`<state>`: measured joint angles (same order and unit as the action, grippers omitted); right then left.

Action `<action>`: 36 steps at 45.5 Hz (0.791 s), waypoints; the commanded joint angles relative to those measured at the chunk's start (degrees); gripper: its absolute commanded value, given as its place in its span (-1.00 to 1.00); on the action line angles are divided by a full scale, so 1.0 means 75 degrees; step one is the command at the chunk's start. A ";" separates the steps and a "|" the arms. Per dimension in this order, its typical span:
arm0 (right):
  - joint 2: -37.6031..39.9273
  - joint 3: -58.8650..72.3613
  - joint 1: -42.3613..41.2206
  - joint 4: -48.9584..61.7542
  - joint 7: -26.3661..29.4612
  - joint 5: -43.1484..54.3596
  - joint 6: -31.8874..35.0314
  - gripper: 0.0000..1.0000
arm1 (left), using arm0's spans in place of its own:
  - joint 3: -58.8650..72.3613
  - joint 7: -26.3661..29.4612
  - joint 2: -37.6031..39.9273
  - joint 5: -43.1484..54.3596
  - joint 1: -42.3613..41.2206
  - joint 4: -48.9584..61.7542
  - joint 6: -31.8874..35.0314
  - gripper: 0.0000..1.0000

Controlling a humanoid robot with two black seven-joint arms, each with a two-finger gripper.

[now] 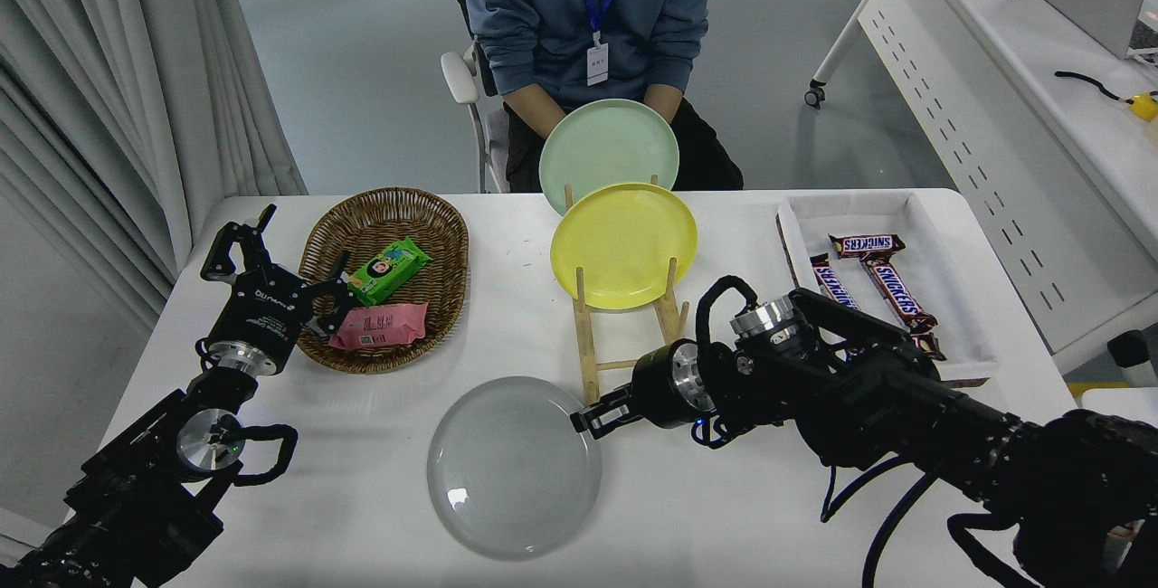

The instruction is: Place the plate on the table

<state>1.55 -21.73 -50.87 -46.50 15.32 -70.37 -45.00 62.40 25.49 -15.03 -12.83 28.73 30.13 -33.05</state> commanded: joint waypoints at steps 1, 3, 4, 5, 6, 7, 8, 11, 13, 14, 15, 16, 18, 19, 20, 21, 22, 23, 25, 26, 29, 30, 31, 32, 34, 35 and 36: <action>-0.0067 -0.0044 0.0255 0.0176 -0.0004 0.0195 0.0000 -1.00 | 0.0000 0.0000 -0.0011 0.0000 0.0001 0.0002 0.0000 1.00; -0.0066 -0.0079 0.0278 0.0223 -0.0004 0.0195 0.0000 -1.00 | 0.0000 0.0000 0.0001 0.0000 0.0001 0.0002 0.0000 1.00; -0.0055 -0.0079 0.0279 0.0235 -0.0004 0.0195 0.0000 -1.00 | 0.0000 0.0000 -0.0011 0.0000 0.0001 0.0002 0.0000 1.00; -0.0043 -0.0079 0.0279 0.0235 -0.0004 0.0207 0.0000 -1.00 | 0.0000 0.0000 0.0001 0.0000 0.0001 -0.0009 0.0000 1.00; -0.0043 -0.0091 0.0290 0.0247 -0.0004 0.0207 0.0000 -1.00 | 0.0000 0.0000 0.0001 0.0000 0.0001 0.0002 0.0000 1.00; -0.0055 -0.0091 0.0290 0.0247 -0.0004 0.0219 0.0000 -1.00 | 0.0000 0.0000 0.0001 0.0000 0.0001 0.0002 0.0000 1.00; -0.0043 -0.0091 0.0290 0.0258 -0.0004 0.0219 0.0000 -1.00 | 0.0000 0.0000 -0.0011 0.0000 0.0001 0.0002 0.0000 1.00; -0.0055 -0.0079 0.0302 0.0340 -0.0004 0.0219 0.0000 -1.00 | 0.0000 0.0000 0.0001 0.0000 0.0001 0.0002 0.0000 1.00; -0.0055 -0.0079 0.0314 0.0422 -0.0004 0.0219 0.0000 -1.00 | 0.0000 0.0000 0.0001 0.0000 0.0001 -0.0009 0.0000 1.00; -0.0055 -0.0079 0.0314 0.0457 -0.0004 0.0219 0.0000 -1.00 | 0.0000 0.0000 0.0001 0.0000 0.0001 0.0002 0.0000 1.00; -0.0066 -0.0079 0.0314 0.0504 -0.0004 0.0230 0.0000 -1.00 | 0.0000 0.0000 0.0001 0.0000 0.0001 0.0002 0.0000 1.00; -0.0066 -0.0079 0.0314 0.0539 -0.0004 0.0230 0.0000 -1.00 | 0.0000 0.0000 0.0001 0.0000 0.0001 0.0002 0.0000 1.00; -0.0066 -0.0067 0.0325 0.0586 -0.0004 0.0230 0.0000 -1.00 | 0.0000 0.0000 0.0001 0.0000 0.0001 0.0002 0.0000 1.00; -0.0066 -0.0067 0.0325 0.0598 -0.0004 0.0242 0.0000 -1.00 | 0.0000 0.0000 0.0001 0.0000 0.0001 0.0002 0.0000 1.00; -0.0066 -0.0056 0.0325 0.0621 -0.0004 0.0242 0.0000 -1.00 | 0.0000 0.0000 0.0001 0.0000 0.0001 0.0002 0.0000 1.00; -0.0066 -0.0044 0.0325 0.0633 -0.0004 0.0254 0.0000 -1.00 | 0.0000 0.0000 0.0001 0.0000 0.0001 0.0002 0.0000 1.00; -0.0066 -0.0044 0.0325 0.0645 -0.0004 0.0254 0.0000 -1.00 | 0.0000 0.0000 0.0001 0.0000 -0.0011 0.0002 0.0000 1.00; -0.0066 -0.0044 0.0325 0.0645 -0.0004 0.0265 0.0000 -1.00 | 0.0000 0.0000 0.0001 0.0000 0.0001 -0.0009 0.0000 1.00; -0.0066 -0.0067 0.0325 0.0657 -0.0004 0.0301 0.0000 -1.00 | 0.0000 0.0000 0.0001 0.0000 0.0001 0.0002 0.0000 1.00; -0.0066 -0.0067 0.0325 0.0657 -0.0004 0.0301 0.0000 -1.00 | 0.0000 0.0000 0.0001 0.0000 0.0001 -0.0009 0.0000 1.00; -0.0066 -0.0079 0.0325 0.0657 -0.0004 0.0301 0.0000 -1.00 | 0.0000 0.0000 0.0001 0.0000 0.0001 0.0002 0.0000 1.00; -0.0066 -0.0091 0.0314 0.0657 0.0007 0.0301 0.0000 -1.00 | 0.0000 0.0000 0.0001 0.0000 0.0001 0.0002 0.0000 1.00; -0.0066 -0.0114 0.0325 0.0657 0.0007 0.0301 0.0000 -1.00 | 0.0000 0.0000 0.0001 0.0000 0.0001 0.0002 0.0000 1.00; -0.0078 -0.0114 0.0314 0.0657 0.0007 0.0301 0.0000 -1.00 | 0.0000 0.0000 0.0001 0.0000 0.0001 0.0002 0.0000 1.00; -0.0066 -0.0126 0.0314 0.0657 0.0007 0.0289 0.0000 -0.72 | 0.0000 0.0000 0.0001 0.0000 0.0001 0.0002 0.0000 1.00; -0.0066 -0.0126 0.0314 0.0657 0.0007 0.0289 0.0000 -0.43 | 0.0000 0.0000 0.0001 0.0000 0.0001 0.0002 0.0000 1.00; -0.0078 -0.0126 0.0314 0.0657 0.0019 0.0289 0.0000 -0.10 | 0.0000 0.0000 0.0001 0.0000 0.0001 0.0002 0.0000 1.00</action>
<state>1.06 -22.35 -48.53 -42.01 15.31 -68.33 -45.00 62.40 25.49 -15.04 -12.83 28.73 30.13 -33.05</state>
